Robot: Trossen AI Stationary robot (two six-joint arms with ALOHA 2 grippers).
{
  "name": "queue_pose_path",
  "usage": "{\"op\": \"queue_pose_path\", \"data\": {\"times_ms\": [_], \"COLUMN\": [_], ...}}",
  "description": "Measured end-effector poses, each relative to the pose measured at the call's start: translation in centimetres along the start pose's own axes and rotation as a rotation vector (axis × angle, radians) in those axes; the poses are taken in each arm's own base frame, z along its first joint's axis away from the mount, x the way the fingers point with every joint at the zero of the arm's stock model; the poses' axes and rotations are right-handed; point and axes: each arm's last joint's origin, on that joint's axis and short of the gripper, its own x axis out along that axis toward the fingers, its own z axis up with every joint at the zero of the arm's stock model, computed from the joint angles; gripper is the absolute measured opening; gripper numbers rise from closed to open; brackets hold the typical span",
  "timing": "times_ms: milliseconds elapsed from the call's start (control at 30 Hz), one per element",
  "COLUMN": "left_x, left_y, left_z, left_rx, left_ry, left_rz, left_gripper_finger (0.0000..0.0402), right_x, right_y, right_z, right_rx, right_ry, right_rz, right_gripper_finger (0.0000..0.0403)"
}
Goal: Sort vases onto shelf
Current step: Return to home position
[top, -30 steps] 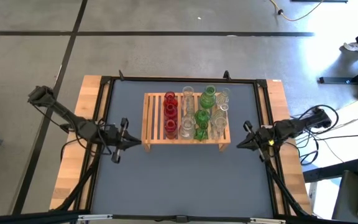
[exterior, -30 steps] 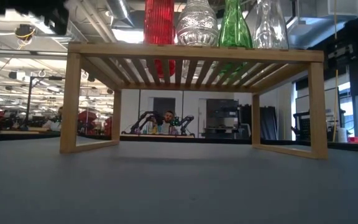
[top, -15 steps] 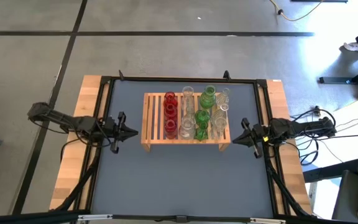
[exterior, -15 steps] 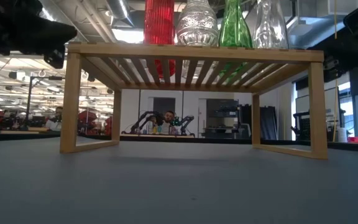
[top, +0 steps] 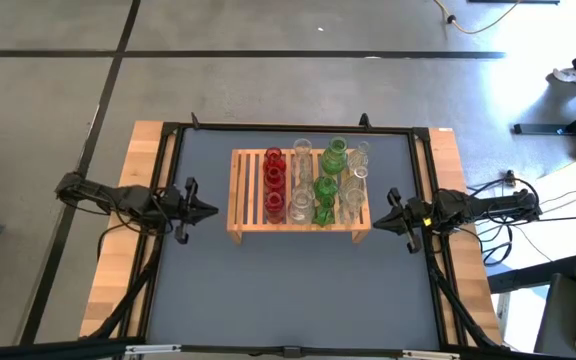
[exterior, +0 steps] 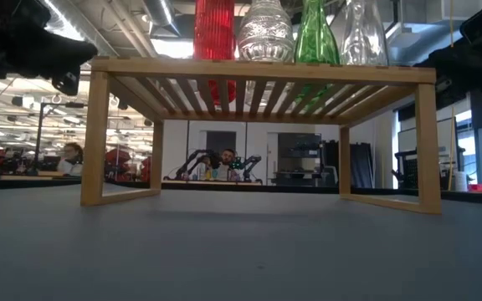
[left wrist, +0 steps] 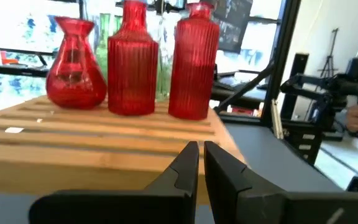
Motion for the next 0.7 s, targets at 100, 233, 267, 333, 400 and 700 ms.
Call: {"op": "queue_pose_path", "data": {"times_ms": [100,233,267,333,400,700], "left_x": [0.03,0.15,0.16,0.16,0.16,0.16], "left_y": [0.05,0.04,0.04,0.04,0.04,0.04], "left_z": [-0.44,-0.60,-0.61,-0.61,-0.61,-0.61], "left_rx": [0.010,0.017,0.017,0.016,0.016,0.016], "left_ry": [0.024,0.042,0.044,0.043,0.043,0.043], "left_rz": [0.009,0.013,0.013,0.014,0.014,0.014], "left_gripper_finger": [0.0021,0.0021,0.0021,0.0021,0.0021,0.0021], "right_x": [0.01,0.02,0.03,0.05,0.05,0.05], "right_y": [-0.02,-0.02,-0.03,-0.05,-0.06,-0.07], "right_z": [0.00,-0.01,-0.03,-0.06,-0.06,-0.08], "right_rx": [-0.015,-0.022,-0.022,-0.022,-0.022,-0.022], "right_ry": [0.000,0.001,0.003,0.005,0.005,0.006], "right_rz": [-0.007,-0.007,-0.008,-0.013,-0.018,-0.018], "right_gripper_finger": [0.0000,0.0000,0.0000,0.0000,0.0000,0.0000]}}
